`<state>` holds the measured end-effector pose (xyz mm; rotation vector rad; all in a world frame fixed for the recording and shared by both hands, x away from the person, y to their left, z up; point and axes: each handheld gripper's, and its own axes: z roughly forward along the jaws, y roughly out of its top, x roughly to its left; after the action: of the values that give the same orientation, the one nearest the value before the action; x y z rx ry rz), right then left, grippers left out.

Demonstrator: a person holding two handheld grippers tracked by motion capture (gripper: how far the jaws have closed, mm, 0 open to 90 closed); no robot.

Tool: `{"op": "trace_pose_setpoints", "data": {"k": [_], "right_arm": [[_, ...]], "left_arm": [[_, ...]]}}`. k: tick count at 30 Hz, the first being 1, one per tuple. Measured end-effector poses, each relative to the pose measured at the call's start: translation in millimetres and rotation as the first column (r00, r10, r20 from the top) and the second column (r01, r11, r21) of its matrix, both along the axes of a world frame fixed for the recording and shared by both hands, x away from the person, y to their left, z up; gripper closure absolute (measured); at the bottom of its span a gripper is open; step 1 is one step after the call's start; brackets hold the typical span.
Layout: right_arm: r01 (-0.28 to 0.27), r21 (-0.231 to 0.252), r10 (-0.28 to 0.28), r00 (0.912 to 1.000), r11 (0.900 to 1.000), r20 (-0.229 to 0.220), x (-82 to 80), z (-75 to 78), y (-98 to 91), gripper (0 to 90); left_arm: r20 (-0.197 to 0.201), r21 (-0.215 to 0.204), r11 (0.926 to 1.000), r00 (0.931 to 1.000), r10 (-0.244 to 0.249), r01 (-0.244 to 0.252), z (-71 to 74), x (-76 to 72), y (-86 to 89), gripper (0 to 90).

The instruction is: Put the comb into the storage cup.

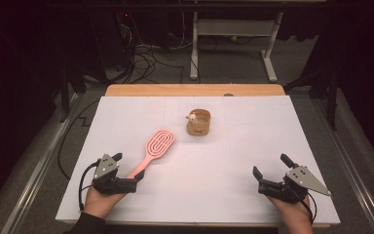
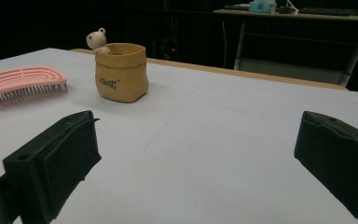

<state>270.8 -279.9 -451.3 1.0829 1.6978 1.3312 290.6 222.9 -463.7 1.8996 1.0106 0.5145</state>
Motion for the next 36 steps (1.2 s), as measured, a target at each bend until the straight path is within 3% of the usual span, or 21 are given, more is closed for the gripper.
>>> {"op": "trace_pose_setpoints", "data": {"k": [3, 4, 7, 10, 18, 24, 26, 27, 36], "right_arm": [[-0.007, -0.005, 0.007, 1.0000, 1.0000, -0.003, 1.3, -1.2, 1.2, 0.2], [-0.007, -0.005, 0.007, 1.0000, 1.0000, -0.003, 1.3, -1.2, 1.2, 0.2], [-0.018, -0.017, 0.018, 0.9997, 0.9997, -0.018, 3.2, -4.4, 4.2, 0.2], [-0.022, -0.021, 0.021, 0.9996, 0.9996, -0.021, 3.4, -5.2, 5.1, 0.2], [-0.027, -0.025, 0.027, 0.9994, 0.9993, -0.021, 1.6, -5.7, 7.3, 0.2], [-0.033, -0.037, 0.032, 0.9992, 0.9988, -0.025, 2.6, -7.1, 10.3, 0.2], [-0.033, -0.036, 0.032, 0.9992, 0.9988, -0.026, 2.5, -7.2, 10.9, 0.2], [-0.031, -0.038, 0.030, 0.9992, 0.9988, -0.028, 2.1, -7.4, 11.7, 0.2], [-0.031, -0.038, 0.030, 0.9991, 0.9988, -0.030, 1.1, -7.9, 11.1, 0.2]], "left_arm": [[-0.055, 0.015, 0.9999, 0.9985, -0.002, 0.002, -2.9, 4.4, -1.8, 0.0], [-0.055, 0.015, 0.9999, 0.9985, -0.002, 0.002, -2.9, 4.4, -1.8, 0.0], [-0.106, 0.034, 0.9994, 0.9943, -0.001, 0.005, -5.1, 8.3, -2.4, 0.0], [-0.151, 0.025, 0.9997, 0.9886, -0.001, 0.005, -5.4, 10.2, -0.8, 0.6], [-0.187, 0.057, 0.9977, 0.9820, -0.025, 0.037, -5.3, 9.3, -6.4, 20.6], [-0.195, 0.105, 0.9939, 0.9807, -0.013, 0.034, -5.0, 10.6, -13.6, 37.8], [-0.199, 0.113, 0.9931, 0.9801, -0.008, 0.031, -5.6, 11.2, -14.3, 39.4], [-0.203, 0.119, 0.9922, 0.9791, -0.011, 0.036, -6.5, 11.4, -14.8, 44.8], [-0.192, 0.147, 0.9885, 0.9813, -0.008, 0.037, -6.5, 10.4, -15.6, 62.0]]}}
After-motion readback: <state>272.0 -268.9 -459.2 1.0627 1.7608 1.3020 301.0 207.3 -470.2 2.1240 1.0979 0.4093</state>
